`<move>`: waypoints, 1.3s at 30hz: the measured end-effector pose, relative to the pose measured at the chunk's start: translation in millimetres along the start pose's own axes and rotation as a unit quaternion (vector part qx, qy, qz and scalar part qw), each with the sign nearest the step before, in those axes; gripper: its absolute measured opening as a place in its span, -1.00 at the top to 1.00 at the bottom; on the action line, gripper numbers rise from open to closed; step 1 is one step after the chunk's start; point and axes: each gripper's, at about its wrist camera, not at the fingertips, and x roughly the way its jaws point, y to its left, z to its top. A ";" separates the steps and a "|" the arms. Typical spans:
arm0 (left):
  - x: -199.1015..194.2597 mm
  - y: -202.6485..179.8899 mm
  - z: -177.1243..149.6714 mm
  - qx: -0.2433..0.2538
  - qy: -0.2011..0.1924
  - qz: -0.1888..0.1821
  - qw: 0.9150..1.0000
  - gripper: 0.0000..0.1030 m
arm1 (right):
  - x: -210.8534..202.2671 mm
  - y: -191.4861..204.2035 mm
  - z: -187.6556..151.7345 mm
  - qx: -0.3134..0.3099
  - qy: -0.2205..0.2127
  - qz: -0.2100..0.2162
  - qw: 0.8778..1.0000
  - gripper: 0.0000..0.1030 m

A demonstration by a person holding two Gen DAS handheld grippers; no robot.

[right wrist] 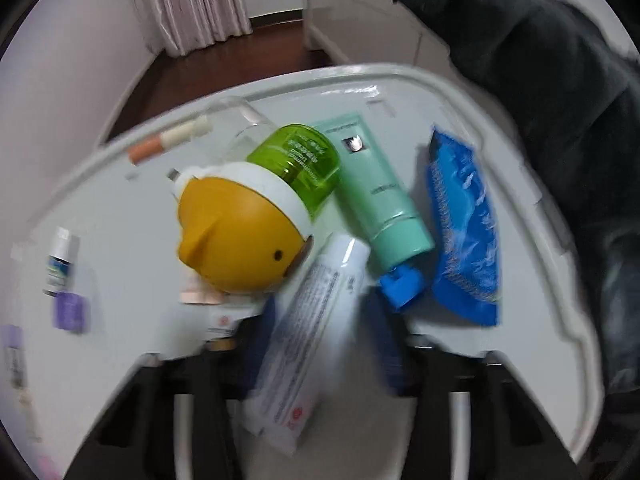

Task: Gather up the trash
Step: 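Grasp the white toothpaste tube with the right gripper while the left gripper grasps the blue-labelled tube, then lower both tubes over the orange bucket and open both grippers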

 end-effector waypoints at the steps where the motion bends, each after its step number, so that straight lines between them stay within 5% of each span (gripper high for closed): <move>1: -0.1 0.2 0.9 -0.001 0.000 0.000 1.000 -0.43 | -2.7 0.8 -4.6 -0.014 -0.001 -0.001 1.000 0.54; 6: 2.0 -1.6 16.7 -0.007 -0.001 -0.007 1.000 -0.43 | -28.8 -23.7 -25.2 -0.041 0.010 0.054 0.998 0.57; 13: 44.1 -60.2 98.5 0.045 -0.030 -0.009 0.999 -0.43 | -123.2 -90.4 -36.1 -0.017 -0.098 0.138 0.985 0.56; 21: 128.6 -105.6 170.1 0.056 -0.008 -0.016 0.998 -0.39 | -128.2 -135.7 -51.6 0.043 -0.103 0.185 0.976 0.54; 25: 144.9 -110.2 170.8 0.086 -0.029 0.013 0.996 0.59 | -123.7 -145.2 -50.9 0.058 -0.097 0.194 0.975 0.54; 32: 121.9 -93.1 161.5 0.066 -0.042 -0.024 0.997 0.60 | -129.3 -137.5 -50.8 0.048 -0.109 0.201 0.972 0.54; 39: 33.5 -68.4 123.5 0.059 -0.075 -0.016 0.995 0.60 | -144.7 -113.3 -77.5 0.001 -0.106 0.216 0.971 0.54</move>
